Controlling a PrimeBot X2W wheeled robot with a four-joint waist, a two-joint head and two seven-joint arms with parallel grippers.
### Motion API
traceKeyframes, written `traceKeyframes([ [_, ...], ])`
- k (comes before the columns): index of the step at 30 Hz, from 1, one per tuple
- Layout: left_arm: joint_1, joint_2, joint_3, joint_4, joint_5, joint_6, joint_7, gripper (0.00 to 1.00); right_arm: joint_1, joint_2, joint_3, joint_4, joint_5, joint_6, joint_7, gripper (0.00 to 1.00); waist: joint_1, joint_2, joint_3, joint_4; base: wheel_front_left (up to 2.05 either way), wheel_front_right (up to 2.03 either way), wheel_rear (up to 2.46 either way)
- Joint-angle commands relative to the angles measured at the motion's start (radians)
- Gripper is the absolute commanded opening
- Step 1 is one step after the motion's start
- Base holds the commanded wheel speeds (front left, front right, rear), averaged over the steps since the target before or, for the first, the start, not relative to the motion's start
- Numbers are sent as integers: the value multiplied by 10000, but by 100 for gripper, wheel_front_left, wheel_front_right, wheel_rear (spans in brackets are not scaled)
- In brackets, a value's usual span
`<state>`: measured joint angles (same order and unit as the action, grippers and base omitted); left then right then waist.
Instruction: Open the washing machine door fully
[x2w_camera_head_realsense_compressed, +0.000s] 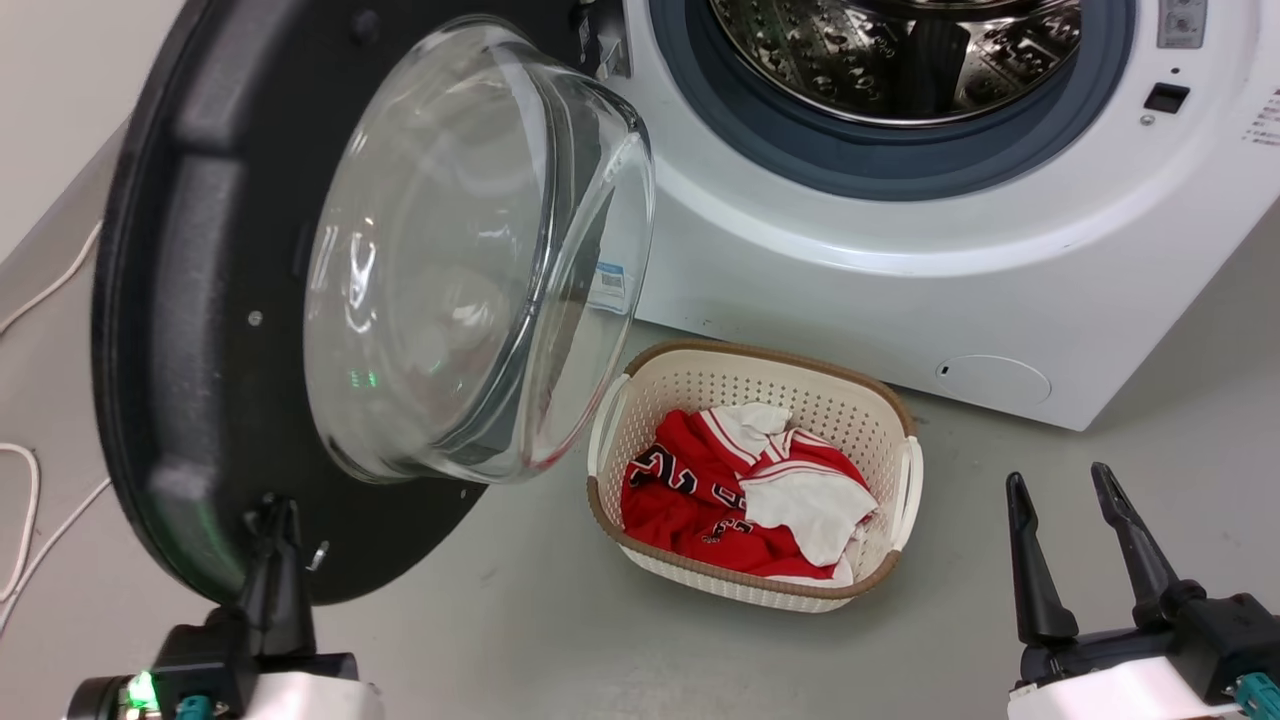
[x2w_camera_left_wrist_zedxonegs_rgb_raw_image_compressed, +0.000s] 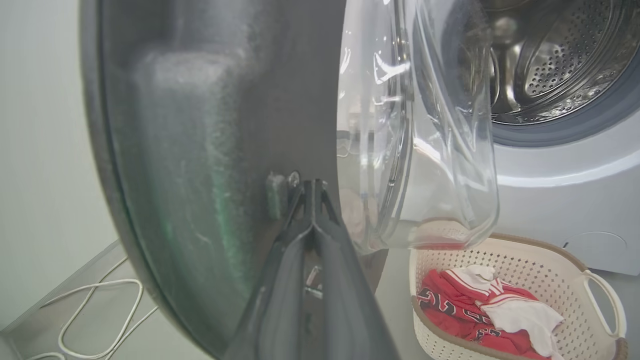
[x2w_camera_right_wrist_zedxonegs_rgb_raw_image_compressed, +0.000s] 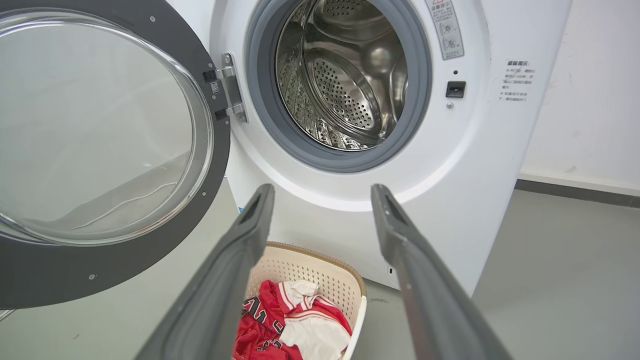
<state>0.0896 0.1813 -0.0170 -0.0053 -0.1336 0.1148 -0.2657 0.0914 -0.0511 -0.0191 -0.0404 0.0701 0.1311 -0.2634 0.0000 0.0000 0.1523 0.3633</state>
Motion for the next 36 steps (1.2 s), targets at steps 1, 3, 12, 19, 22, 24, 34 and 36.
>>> traceKeyframes([
  [1,-168,-37,249,72,-29,31,22,0,-116,17,4,-42,-78,-7,-20,100,0,0,83,40,0,0,0],
  [3,-241,-133,548,129,-23,7,22,0,-148,17,15,-66,-131,-7,-20,100,0,0,181,56,0,0,0],
  [12,-810,-472,1780,380,-115,-62,22,0,-400,17,53,-117,-371,-7,-18,100,0,0,659,2,0,0,0],
  [19,-1671,-454,2962,813,-183,-309,21,0,-658,17,134,-94,-531,-7,-18,100,0,0,1017,-195,0,0,0],
  [22,-1989,-423,3455,1047,-169,-383,21,0,-757,17,112,-114,-598,-7,-18,100,0,0,1156,-296,0,0,0],
  [24,-2192,-394,3780,1272,-175,-411,22,0,-783,17,80,-136,-627,-7,-20,100,0,0,1239,-353,0,0,0],
  [34,-3349,-108,5049,2525,-129,-791,24,0,-1104,17,62,-212,-825,-7,-20,100,0,0,1732,-596,0,0,0],
  [36,-3661,48,5256,2825,-93,-862,24,0,-1154,17,72,-214,-848,-7,-18,100,0,0,1815,-622,0,0,0],
])
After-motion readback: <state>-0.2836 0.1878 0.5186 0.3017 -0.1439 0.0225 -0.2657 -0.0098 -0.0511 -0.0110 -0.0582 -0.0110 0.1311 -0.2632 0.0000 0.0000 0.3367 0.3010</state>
